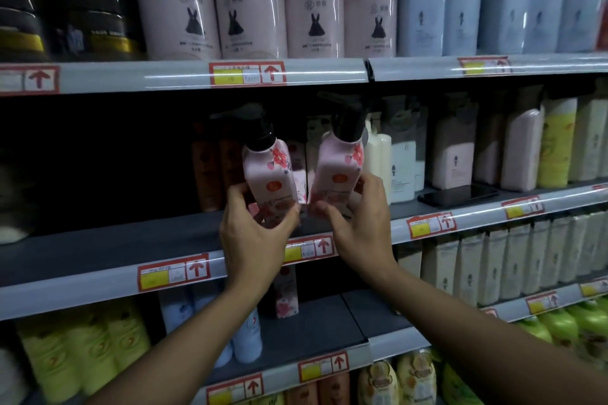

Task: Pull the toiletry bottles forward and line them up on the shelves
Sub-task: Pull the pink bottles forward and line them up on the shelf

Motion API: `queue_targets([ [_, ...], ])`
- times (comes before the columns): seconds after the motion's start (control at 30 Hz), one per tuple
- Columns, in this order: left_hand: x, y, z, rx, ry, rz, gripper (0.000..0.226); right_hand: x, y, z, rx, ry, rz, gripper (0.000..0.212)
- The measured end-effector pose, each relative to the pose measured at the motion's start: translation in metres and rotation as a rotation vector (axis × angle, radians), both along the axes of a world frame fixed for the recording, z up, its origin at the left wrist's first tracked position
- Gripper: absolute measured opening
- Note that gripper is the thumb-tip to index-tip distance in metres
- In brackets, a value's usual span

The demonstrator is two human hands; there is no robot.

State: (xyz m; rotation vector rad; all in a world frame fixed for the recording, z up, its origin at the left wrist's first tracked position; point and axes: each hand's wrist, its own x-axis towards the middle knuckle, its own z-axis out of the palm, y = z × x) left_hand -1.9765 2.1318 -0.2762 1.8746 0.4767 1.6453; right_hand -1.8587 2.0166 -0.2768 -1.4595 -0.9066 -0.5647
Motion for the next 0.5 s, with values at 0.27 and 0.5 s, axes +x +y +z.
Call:
queue_targets([
  [0.27,-0.04,-0.031,-0.014,-0.016,0.073,-0.019,0.062,-0.006,-0.05,-0.018,-0.148,0.04,0.077,0.066],
  [0.5,-0.059,-0.057,-0.079,-0.116,0.316,-0.084,0.08,-0.019,-0.095,-0.071,-0.429,0.112,0.241,0.07],
])
